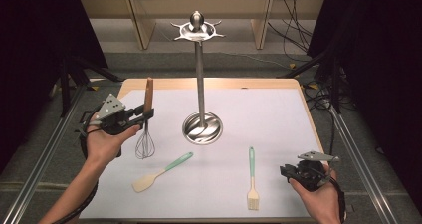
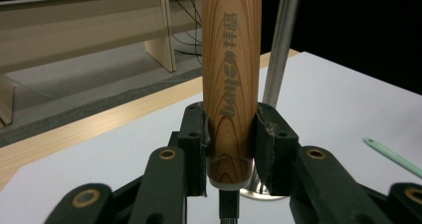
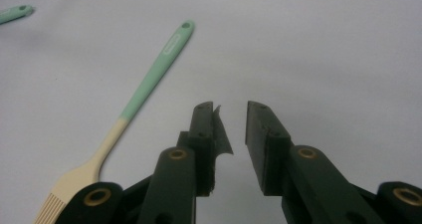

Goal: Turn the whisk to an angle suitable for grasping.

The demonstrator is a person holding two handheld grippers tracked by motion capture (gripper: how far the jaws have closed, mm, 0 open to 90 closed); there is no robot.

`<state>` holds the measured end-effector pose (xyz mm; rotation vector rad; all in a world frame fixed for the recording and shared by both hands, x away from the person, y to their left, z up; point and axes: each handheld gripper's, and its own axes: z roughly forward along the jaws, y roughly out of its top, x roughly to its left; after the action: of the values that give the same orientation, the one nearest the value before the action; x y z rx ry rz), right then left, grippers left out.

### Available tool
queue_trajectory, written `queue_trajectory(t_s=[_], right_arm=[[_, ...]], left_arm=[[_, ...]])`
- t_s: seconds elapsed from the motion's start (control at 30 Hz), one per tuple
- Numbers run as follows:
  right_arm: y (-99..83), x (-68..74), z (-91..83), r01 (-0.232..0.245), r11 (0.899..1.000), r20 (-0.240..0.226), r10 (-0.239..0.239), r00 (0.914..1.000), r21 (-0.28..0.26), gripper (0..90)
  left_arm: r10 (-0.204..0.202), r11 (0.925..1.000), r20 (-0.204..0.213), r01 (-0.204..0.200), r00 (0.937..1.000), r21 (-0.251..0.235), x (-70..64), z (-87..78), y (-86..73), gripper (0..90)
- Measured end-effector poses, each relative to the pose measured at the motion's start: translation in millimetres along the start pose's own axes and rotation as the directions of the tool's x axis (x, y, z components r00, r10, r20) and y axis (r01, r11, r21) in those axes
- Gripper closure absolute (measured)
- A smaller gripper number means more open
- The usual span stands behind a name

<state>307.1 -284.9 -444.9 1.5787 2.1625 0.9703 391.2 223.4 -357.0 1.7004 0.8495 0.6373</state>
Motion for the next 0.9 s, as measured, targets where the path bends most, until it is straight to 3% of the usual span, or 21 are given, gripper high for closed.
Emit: queue_trajectory(t_s=[0.03,0.13,0.2,0.23,0.27,0.47,0.5,0.53,0.63,0.67,0.7,0.77,0.83,0.9], right_arm=[[0.0,-1.7,0.5,0.011,1.0,0.001,-0.011,0.9999,-0.007,73.8],[-0.9,-1.0,-0.3,-0.027,1.0,0.0,0.027,0.9996,-0.013,73.2],[-0.6,-5.9,-1.0,0.026,0.999,0.023,-0.026,0.9994,-0.026,72.7],[-0.4,-5.8,0.1,0.013,0.999,-0.002,-0.013,0.9999,-0.029,72.6],[-1.3,-3.0,-0.1,-0.031,0.999,0.001,0.031,0.9995,-0.036,72.5],[-1.3,-2.6,-4.3,-0.034,0.998,0.015,0.034,0.9993,-0.045,71.1],[-1.3,-4.5,-3.9,-0.006,0.998,0.01,0.007,0.9999,-0.06,71.0],[-1.4,-2.5,-4.7,-0.024,0.998,0.007,0.024,0.9997,-0.054,70.9],[-0.7,-2.4,-4.8,-0.009,0.998,0.012,0.01,0.9999,-0.056,70.7],[-0.1,-4.7,-3.7,0.023,0.998,0.011,-0.023,0.9997,-0.066,70.7],[0.1,-1.7,-3.9,-0.015,0.998,0.007,0.016,0.9999,-0.056,70.7],[2.0,-1.0,-2.7,-0.015,0.999,0.01,0.016,0.9998,-0.05,70.3],[4.9,-2.5,-1.8,0.029,0.998,0.013,-0.028,0.9995,-0.063,69.6],[6.1,1.1,-2.7,0.005,0.998,0.012,-0.004,0.9999,-0.064,69.2]], left_arm=[[-0.001,1.0,0.0,0.001,1.0,0.003,-0.9,-0.2,0.9,67.9],[0.002,0.9999,0.013,-0.002,0.9999,-0.015,-2.3,1.0,5.6,67.9],[0.003,0.9996,0.012,-0.003,0.9999,-0.029,-3.6,1.6,9.1,67.9],[0.002,0.9994,0.015,-0.002,0.9999,-0.034,-4.2,1.8,10.7,67.9],[0.004,0.999,0.014,-0.004,0.9999,-0.044,-4.8,1.9,12.7,67.9],[0.005,0.9982,0.017,-0.004,0.9998,-0.06,-9.0,0.3,19.8,67.9],[0.008,0.9981,0.019,-0.007,0.9998,-0.061,-9.2,0.1,20.5,67.9],[0.003,0.9978,0.018,-0.002,0.9998,-0.066,-9.8,-0.2,21.1,67.9],[0.001,0.9974,0.017,0.001,0.9999,-0.071,-10.2,-0.3,21.5,67.9],[-0.002,0.9976,0.015,0.003,0.9999,-0.069,-10.8,-0.9,21.6,67.9],[0.005,0.9976,0.017,-0.004,0.9998,-0.069,-10.9,-1.4,21.9,67.9],[0.0,0.9974,0.019,0.001,0.9998,-0.073,-12.5,-2.4,22.4,68.0],[0.006,0.9969,0.021,-0.004,0.9998,-0.078,-13.5,-4.7,24.1,67.9],[0.006,0.9963,0.02,-0.005,0.9998,-0.085,-13.0,-6.4,26.3,67.9]])
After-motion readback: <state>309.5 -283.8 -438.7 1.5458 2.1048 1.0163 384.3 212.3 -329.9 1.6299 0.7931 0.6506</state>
